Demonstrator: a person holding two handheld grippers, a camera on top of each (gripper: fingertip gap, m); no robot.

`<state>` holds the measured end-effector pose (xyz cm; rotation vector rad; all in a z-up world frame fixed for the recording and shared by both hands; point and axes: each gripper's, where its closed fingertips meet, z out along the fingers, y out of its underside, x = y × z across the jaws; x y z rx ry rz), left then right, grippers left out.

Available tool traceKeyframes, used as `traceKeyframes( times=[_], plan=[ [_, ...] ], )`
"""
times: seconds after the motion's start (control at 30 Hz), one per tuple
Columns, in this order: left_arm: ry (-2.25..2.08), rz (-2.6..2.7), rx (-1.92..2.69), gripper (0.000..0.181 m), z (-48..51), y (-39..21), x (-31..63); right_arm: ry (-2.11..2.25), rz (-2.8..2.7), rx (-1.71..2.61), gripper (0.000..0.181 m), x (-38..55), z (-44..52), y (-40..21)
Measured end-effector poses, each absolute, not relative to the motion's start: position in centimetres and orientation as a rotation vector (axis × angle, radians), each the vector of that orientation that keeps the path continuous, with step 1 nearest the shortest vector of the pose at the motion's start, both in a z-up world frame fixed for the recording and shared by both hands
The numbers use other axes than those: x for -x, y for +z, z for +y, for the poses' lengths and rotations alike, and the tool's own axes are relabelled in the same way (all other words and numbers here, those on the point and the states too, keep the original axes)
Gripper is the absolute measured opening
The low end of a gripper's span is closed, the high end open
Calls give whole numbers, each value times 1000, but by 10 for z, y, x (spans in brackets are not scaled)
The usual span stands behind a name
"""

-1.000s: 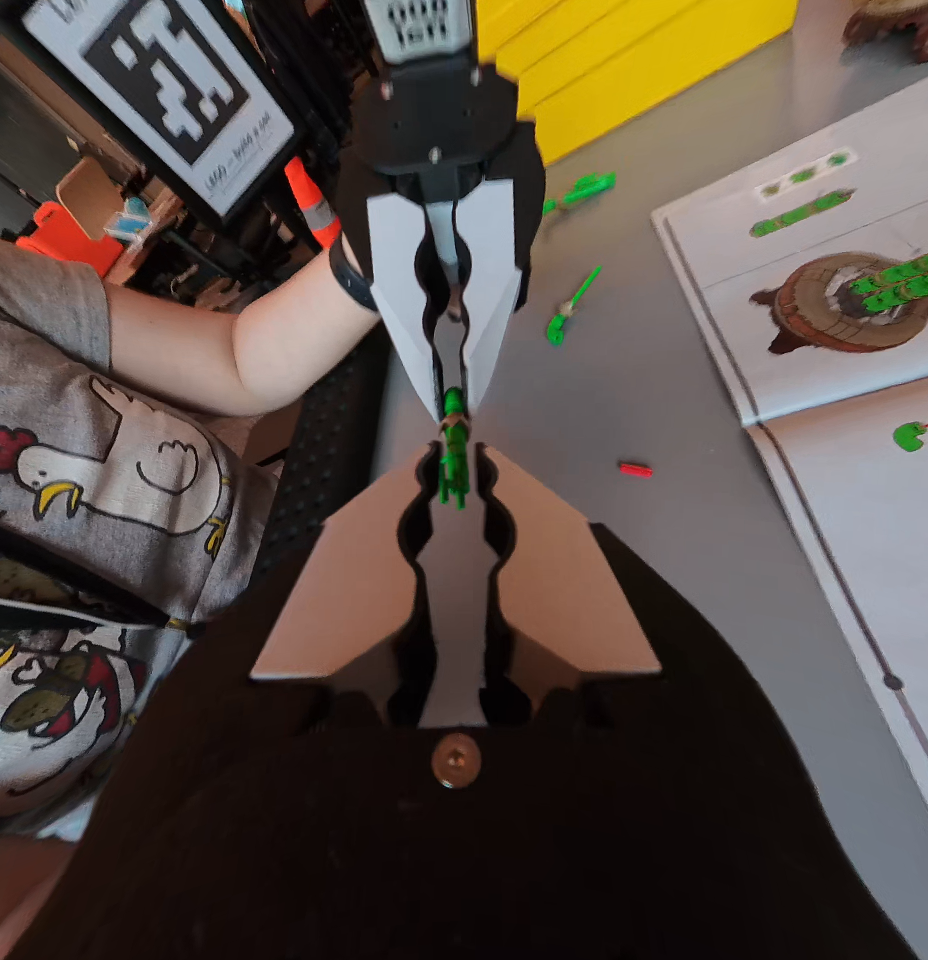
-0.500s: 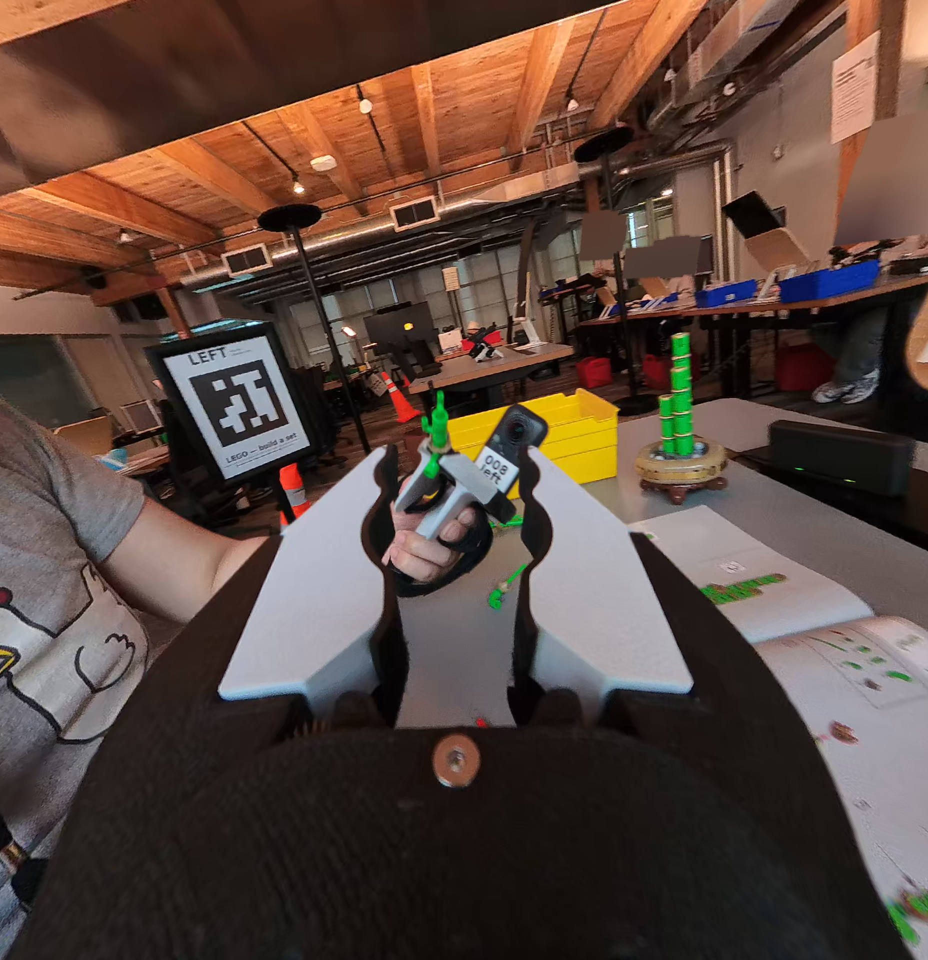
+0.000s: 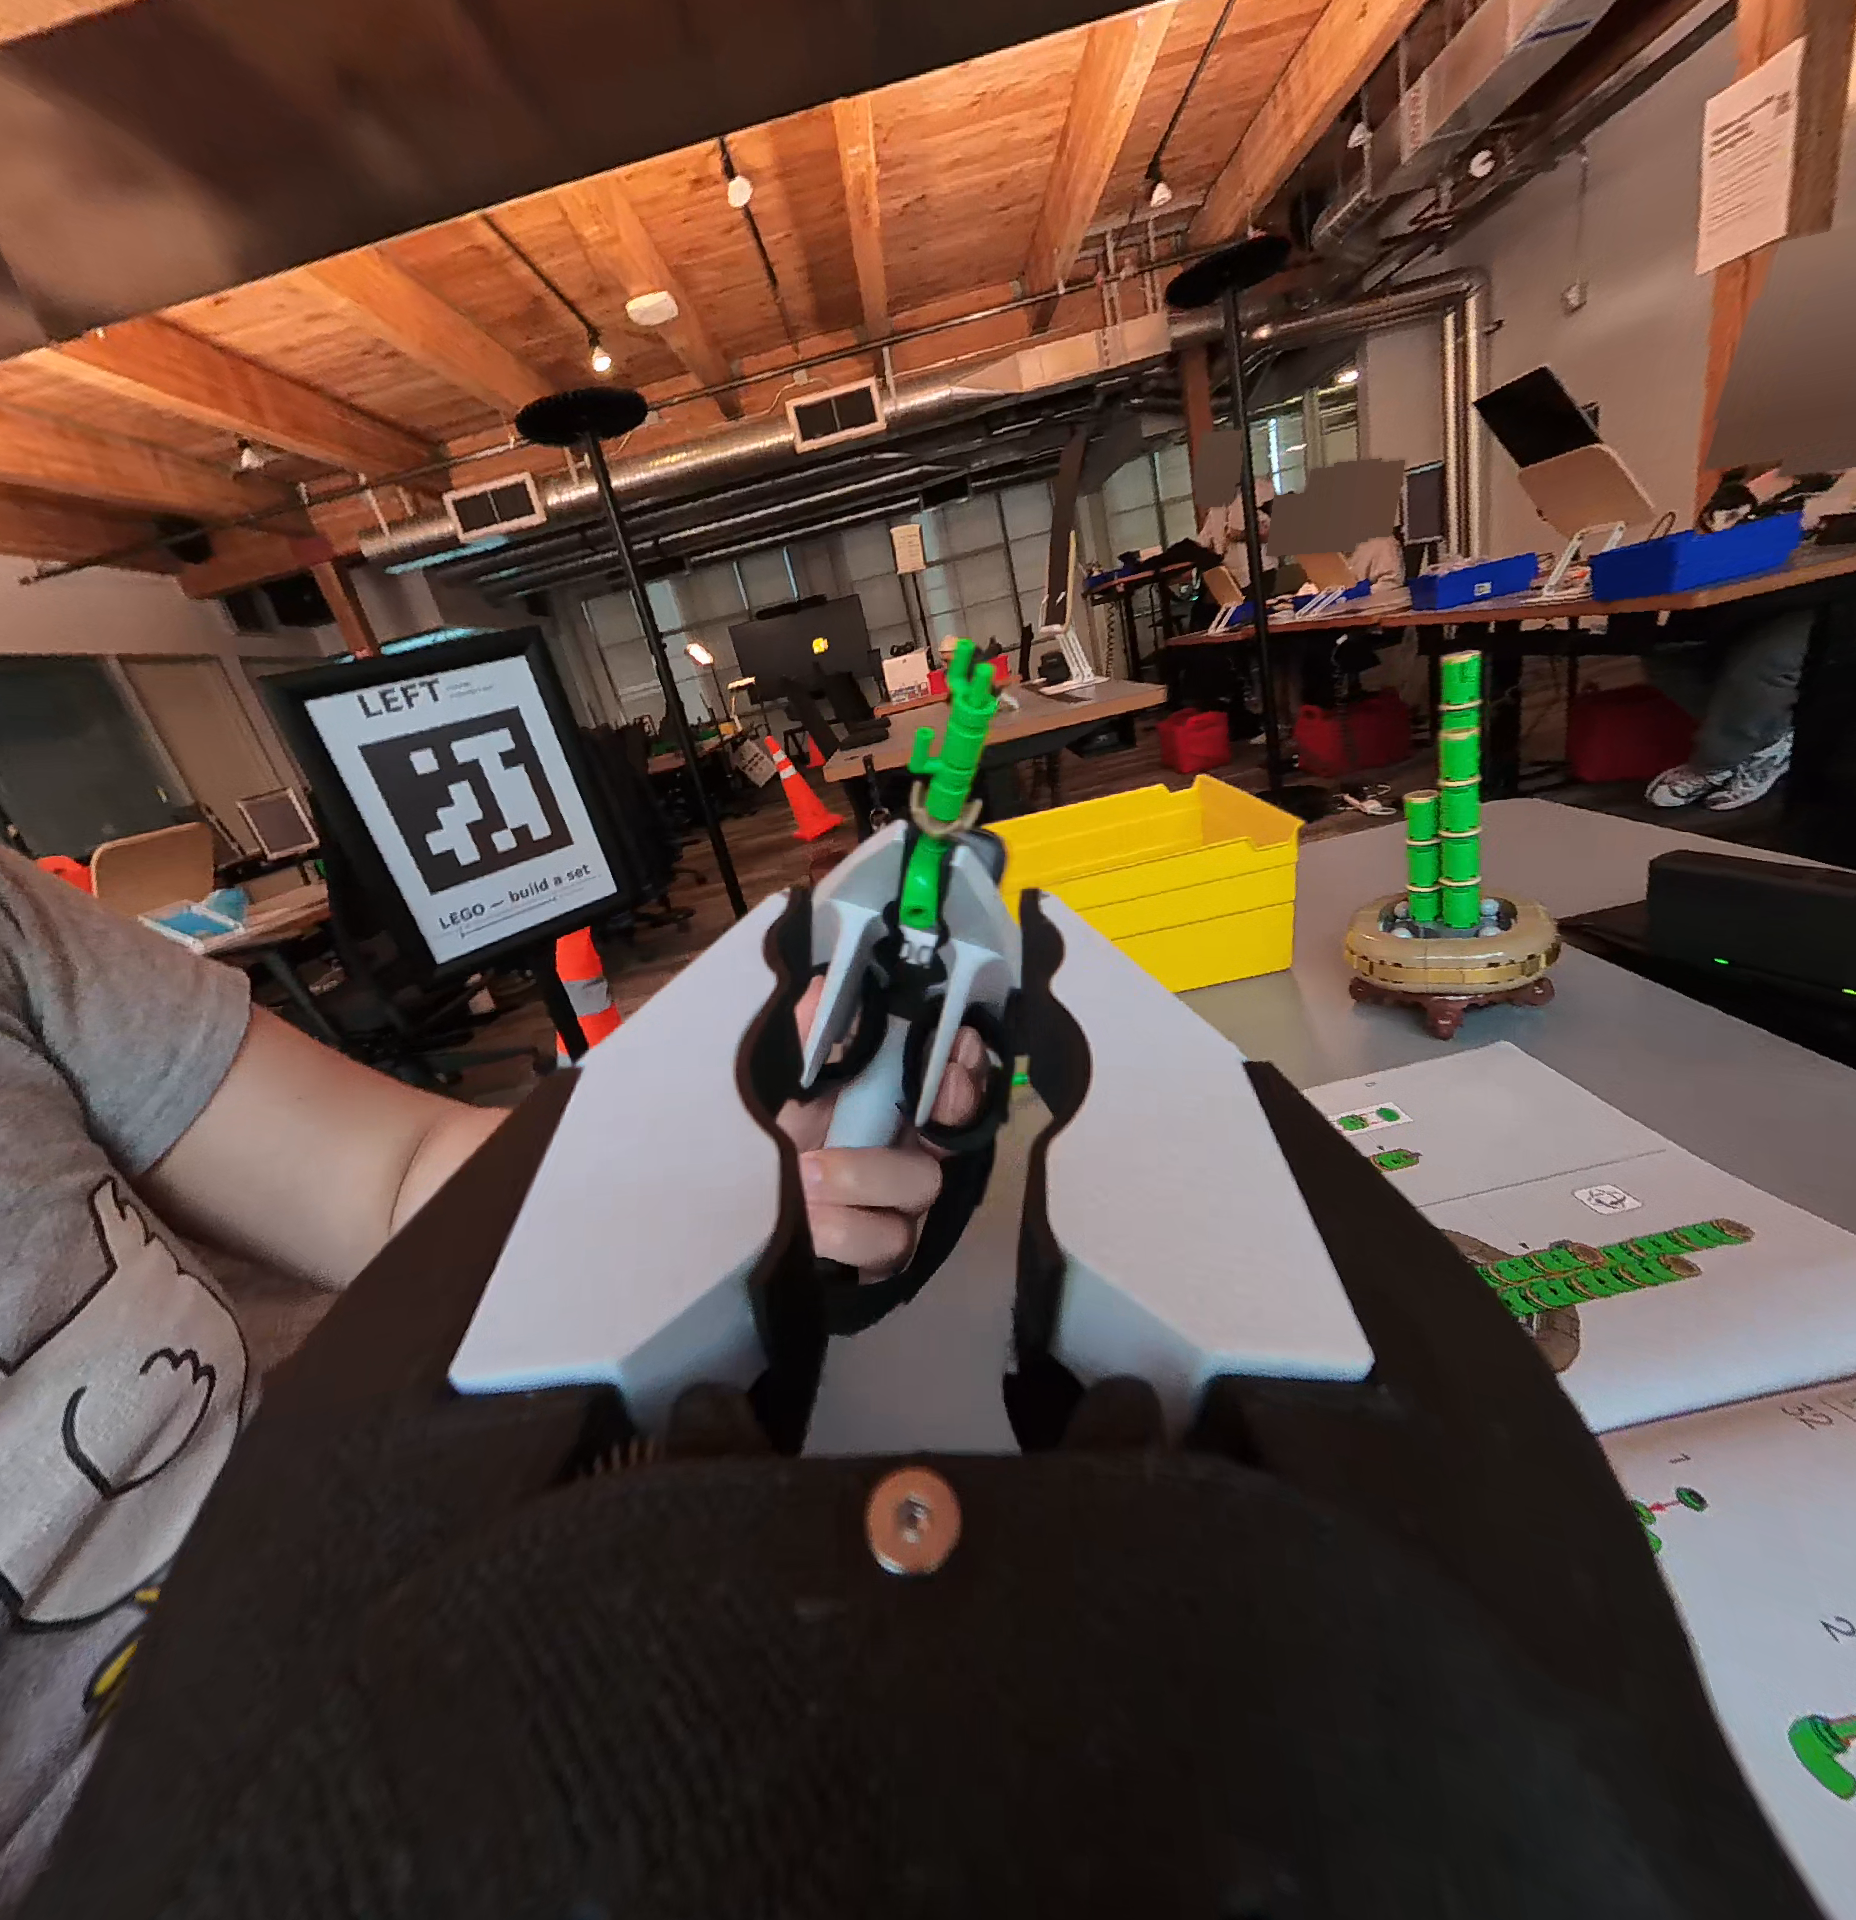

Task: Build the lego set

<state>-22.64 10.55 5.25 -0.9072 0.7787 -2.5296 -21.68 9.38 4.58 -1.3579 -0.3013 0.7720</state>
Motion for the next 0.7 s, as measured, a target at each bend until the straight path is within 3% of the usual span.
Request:
traceKeyframes(
  times=[0.03, 0.27, 0.7],
  plan=[
    [-2452, 794, 899, 5, 106, 54, 228, 779, -277, 1355, 38, 213, 94, 46],
    [-2102, 906, 874, 5, 97, 52, 225, 789, -293, 1377, 34, 212, 94, 40],
    [-2681, 637, 1000, 5, 98, 46, 220, 856, -197, 1315, 34, 197, 89, 54]
  ],
)
